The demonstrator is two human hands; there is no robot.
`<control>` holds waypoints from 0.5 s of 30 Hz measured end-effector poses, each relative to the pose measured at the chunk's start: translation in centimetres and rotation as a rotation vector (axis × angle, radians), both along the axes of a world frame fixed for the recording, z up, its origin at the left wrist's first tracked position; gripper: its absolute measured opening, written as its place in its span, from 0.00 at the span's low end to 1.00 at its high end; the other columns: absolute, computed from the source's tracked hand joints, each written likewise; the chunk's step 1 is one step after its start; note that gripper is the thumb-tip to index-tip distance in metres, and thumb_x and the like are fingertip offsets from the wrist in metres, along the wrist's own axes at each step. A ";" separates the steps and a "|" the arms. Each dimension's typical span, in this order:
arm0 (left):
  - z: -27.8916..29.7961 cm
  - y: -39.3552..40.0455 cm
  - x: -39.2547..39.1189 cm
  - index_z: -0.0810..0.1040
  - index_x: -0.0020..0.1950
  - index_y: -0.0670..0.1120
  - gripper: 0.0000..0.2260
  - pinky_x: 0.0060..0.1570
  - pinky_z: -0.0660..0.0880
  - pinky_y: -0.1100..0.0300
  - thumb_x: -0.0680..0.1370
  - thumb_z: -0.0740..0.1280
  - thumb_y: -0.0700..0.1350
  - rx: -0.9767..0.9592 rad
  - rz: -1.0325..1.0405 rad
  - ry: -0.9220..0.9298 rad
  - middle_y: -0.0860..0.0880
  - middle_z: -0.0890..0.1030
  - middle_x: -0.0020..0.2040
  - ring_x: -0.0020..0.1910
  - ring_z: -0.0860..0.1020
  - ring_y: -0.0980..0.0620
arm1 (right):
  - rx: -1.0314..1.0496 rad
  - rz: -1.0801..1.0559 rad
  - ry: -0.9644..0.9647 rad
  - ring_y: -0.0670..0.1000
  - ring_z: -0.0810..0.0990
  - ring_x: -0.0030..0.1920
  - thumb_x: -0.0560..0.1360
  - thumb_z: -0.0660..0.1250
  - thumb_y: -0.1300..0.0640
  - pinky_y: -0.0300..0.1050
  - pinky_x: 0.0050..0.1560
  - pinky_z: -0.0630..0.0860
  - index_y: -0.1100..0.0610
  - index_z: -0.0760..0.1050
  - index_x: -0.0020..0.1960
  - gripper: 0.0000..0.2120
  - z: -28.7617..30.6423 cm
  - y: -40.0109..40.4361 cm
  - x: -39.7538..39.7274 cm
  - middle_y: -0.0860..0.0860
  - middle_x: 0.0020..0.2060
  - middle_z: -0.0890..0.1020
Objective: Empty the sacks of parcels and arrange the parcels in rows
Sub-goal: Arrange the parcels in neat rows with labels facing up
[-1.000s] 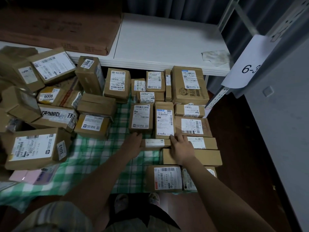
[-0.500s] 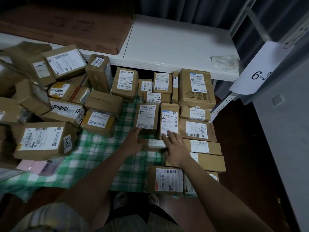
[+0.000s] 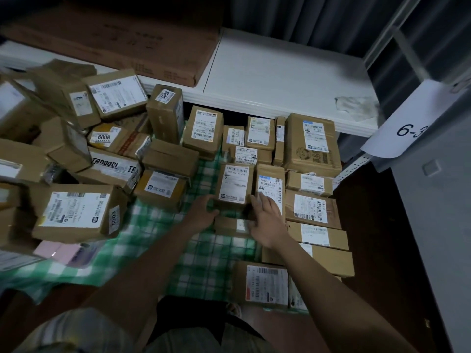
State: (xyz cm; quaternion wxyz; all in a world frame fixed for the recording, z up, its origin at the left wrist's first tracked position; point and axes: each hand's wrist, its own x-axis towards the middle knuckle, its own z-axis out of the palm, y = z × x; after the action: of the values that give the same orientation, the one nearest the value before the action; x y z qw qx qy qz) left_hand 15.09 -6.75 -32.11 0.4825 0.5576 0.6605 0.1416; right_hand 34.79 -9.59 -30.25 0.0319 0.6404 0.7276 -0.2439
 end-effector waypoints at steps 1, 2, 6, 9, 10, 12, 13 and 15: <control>-0.1 0.5 -0.4 0.66 0.72 0.47 0.21 0.56 0.68 0.62 0.80 0.64 0.41 -0.026 -0.028 -0.009 0.45 0.66 0.73 0.65 0.69 0.50 | 0.005 -0.003 0.010 0.57 0.44 0.78 0.78 0.60 0.52 0.53 0.77 0.45 0.54 0.47 0.80 0.35 0.1 0.7 -0.7 0.55 0.79 0.47; -0.1 1.0 -0.9 0.66 0.73 0.46 0.21 0.52 0.69 0.64 0.80 0.63 0.41 -0.053 -0.063 -0.016 0.45 0.66 0.72 0.61 0.70 0.52 | 0.009 -0.006 0.015 0.57 0.45 0.77 0.78 0.60 0.53 0.53 0.77 0.46 0.54 0.49 0.80 0.34 0.2 1.4 -1.5 0.55 0.79 0.48; 0.0 2.9 -2.6 0.64 0.74 0.45 0.21 0.53 0.68 0.63 0.81 0.61 0.45 -0.142 -0.213 0.037 0.45 0.66 0.73 0.66 0.70 0.49 | 0.020 0.035 -0.067 0.58 0.48 0.77 0.78 0.62 0.55 0.53 0.76 0.49 0.52 0.56 0.78 0.31 0.2 4.1 -4.1 0.54 0.78 0.52; -0.1 4.9 -3.8 0.65 0.74 0.46 0.21 0.59 0.70 0.59 0.81 0.62 0.45 -0.173 -0.278 0.024 0.46 0.66 0.74 0.68 0.70 0.48 | -0.037 0.023 -0.188 0.60 0.46 0.77 0.77 0.66 0.54 0.55 0.76 0.49 0.49 0.49 0.79 0.37 -0.3 5.9 -6.0 0.54 0.79 0.47; -0.1 5.6 -4.1 0.65 0.74 0.45 0.21 0.61 0.69 0.59 0.81 0.62 0.45 -0.175 -0.305 0.023 0.46 0.66 0.74 0.69 0.69 0.48 | -0.065 0.023 -0.228 0.61 0.46 0.77 0.77 0.67 0.54 0.55 0.76 0.49 0.49 0.47 0.79 0.39 -0.5 6.4 -6.5 0.55 0.79 0.46; -0.3 6.9 -4.6 0.64 0.74 0.43 0.21 0.64 0.66 0.59 0.81 0.62 0.43 -0.165 -0.358 0.012 0.45 0.66 0.74 0.71 0.67 0.48 | -0.078 0.017 -0.298 0.62 0.46 0.77 0.75 0.69 0.55 0.57 0.75 0.50 0.51 0.46 0.79 0.41 -1.1 7.3 -7.4 0.56 0.78 0.45; -0.4 7.6 -4.8 0.64 0.74 0.43 0.21 0.65 0.66 0.58 0.81 0.62 0.43 -0.159 -0.371 0.006 0.44 0.66 0.74 0.71 0.67 0.48 | -0.054 0.014 -0.334 0.62 0.48 0.76 0.75 0.69 0.56 0.57 0.75 0.52 0.51 0.47 0.78 0.41 -1.4 7.6 -7.8 0.57 0.77 0.46; -0.6 8.5 -4.9 0.64 0.74 0.44 0.22 0.64 0.68 0.57 0.81 0.62 0.44 -0.168 -0.390 -0.012 0.43 0.68 0.73 0.69 0.69 0.47 | 0.010 0.010 -0.392 0.62 0.53 0.75 0.74 0.68 0.57 0.56 0.73 0.57 0.52 0.50 0.77 0.38 -1.7 8.0 -8.2 0.58 0.76 0.51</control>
State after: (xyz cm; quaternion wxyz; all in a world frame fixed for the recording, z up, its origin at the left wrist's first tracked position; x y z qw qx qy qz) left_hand 10.21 1.78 -32.73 0.5495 0.6317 0.5468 -0.0067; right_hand 26.56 -1.54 -31.95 0.1711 0.6721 0.7119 -0.1109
